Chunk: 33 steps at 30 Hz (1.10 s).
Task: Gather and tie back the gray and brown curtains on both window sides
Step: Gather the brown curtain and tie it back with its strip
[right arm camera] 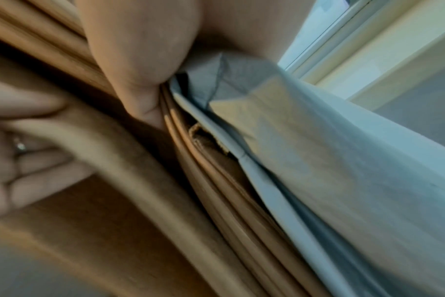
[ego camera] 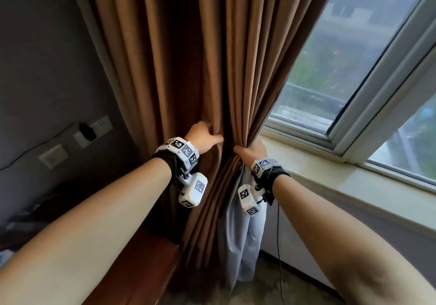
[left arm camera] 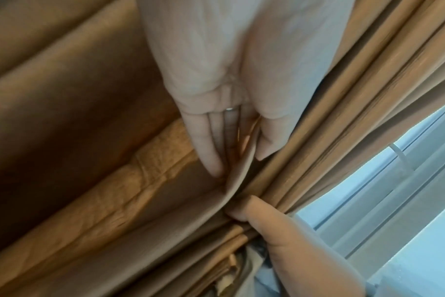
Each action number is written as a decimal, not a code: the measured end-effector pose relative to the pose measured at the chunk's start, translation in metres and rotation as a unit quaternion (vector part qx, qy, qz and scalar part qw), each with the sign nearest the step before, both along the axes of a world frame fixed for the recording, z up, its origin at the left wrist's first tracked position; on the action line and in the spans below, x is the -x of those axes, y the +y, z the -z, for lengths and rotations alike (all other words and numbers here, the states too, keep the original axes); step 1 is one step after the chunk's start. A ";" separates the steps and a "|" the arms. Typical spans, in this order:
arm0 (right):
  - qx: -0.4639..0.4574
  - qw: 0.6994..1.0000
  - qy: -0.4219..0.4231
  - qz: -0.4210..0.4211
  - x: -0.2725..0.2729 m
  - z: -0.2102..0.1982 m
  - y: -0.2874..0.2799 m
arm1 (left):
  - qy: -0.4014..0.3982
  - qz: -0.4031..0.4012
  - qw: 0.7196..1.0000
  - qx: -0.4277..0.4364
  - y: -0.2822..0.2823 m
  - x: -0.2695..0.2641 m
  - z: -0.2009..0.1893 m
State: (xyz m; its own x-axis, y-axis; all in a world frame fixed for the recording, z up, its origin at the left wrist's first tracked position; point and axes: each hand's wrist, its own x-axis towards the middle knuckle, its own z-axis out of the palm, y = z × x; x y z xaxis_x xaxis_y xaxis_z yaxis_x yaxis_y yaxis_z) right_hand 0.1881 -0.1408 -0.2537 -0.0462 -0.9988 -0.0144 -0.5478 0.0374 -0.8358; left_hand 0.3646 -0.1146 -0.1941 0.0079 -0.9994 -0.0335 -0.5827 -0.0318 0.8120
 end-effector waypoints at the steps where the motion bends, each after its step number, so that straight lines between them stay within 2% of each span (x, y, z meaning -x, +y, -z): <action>1: 0.007 1.000 0.007 -0.014 -0.003 0.002 0.001 | 0.014 0.011 1.000 0.002 -0.002 0.003 0.001; 4: 0.045 0.995 0.003 -0.085 -0.006 0.001 0.006 | 0.130 0.057 0.989 -0.030 0.000 0.013 0.001; 8: 0.041 0.986 -0.061 -0.149 -0.004 -0.005 0.010 | 0.154 0.077 0.983 -0.061 -0.002 0.017 0.004; 10: 0.031 0.993 -0.048 -0.103 -0.007 -0.002 0.010 | 0.123 0.086 0.986 -0.068 -0.003 0.016 0.003; 13: 0.009 0.998 0.000 0.066 -0.011 0.007 0.010 | 0.105 0.136 0.979 -0.111 -0.002 0.012 0.005; 14: 0.008 0.996 0.002 0.093 -0.013 0.008 0.010 | 0.101 0.122 0.982 -0.106 -0.001 0.008 0.006; 15: 0.007 0.995 -0.003 0.104 -0.015 0.007 0.011 | 0.096 0.081 0.988 -0.086 -0.002 0.001 0.008; 17: 0.008 0.994 -0.015 0.111 -0.022 0.003 0.013 | 0.040 -0.078 0.996 -0.022 -0.003 -0.016 0.012; 18: 0.011 0.993 -0.018 0.116 -0.024 0.002 0.013 | 0.025 -0.170 0.985 -0.002 -0.003 -0.026 0.013; 20: 0.010 0.992 -0.017 0.127 -0.027 0.003 0.011 | 0.071 -0.311 0.948 0.008 0.000 -0.044 0.016; 22: 0.009 0.991 -0.017 0.133 -0.029 0.005 0.009 | 0.071 -0.392 0.917 0.007 0.003 -0.059 0.017; 25: 0.012 0.991 -0.015 0.133 -0.030 0.005 0.008 | 0.027 -0.448 0.894 0.000 0.002 -0.075 0.016; 27: 0.016 0.991 -0.021 0.134 -0.030 0.006 0.009 | 0.013 -0.449 0.893 0.001 -0.002 -0.087 0.016; 28: 0.017 0.991 -0.023 0.133 -0.030 0.006 0.009 | -0.001 -0.431 0.902 0.002 -0.003 -0.092 0.016; 33: 0.015 0.992 -0.024 0.126 -0.032 0.006 0.010 | 0.019 -0.218 0.974 0.066 0.001 -0.086 0.020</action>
State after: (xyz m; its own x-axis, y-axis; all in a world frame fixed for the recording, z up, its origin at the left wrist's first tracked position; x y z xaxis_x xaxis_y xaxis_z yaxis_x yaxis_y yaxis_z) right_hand 0.2197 -0.1311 -0.2600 -0.2945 -0.9556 0.0077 -0.4835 0.1421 -0.8638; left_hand 0.4504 -0.1137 -0.2143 0.4332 -0.8973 0.0854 -0.5063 -0.1638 0.8467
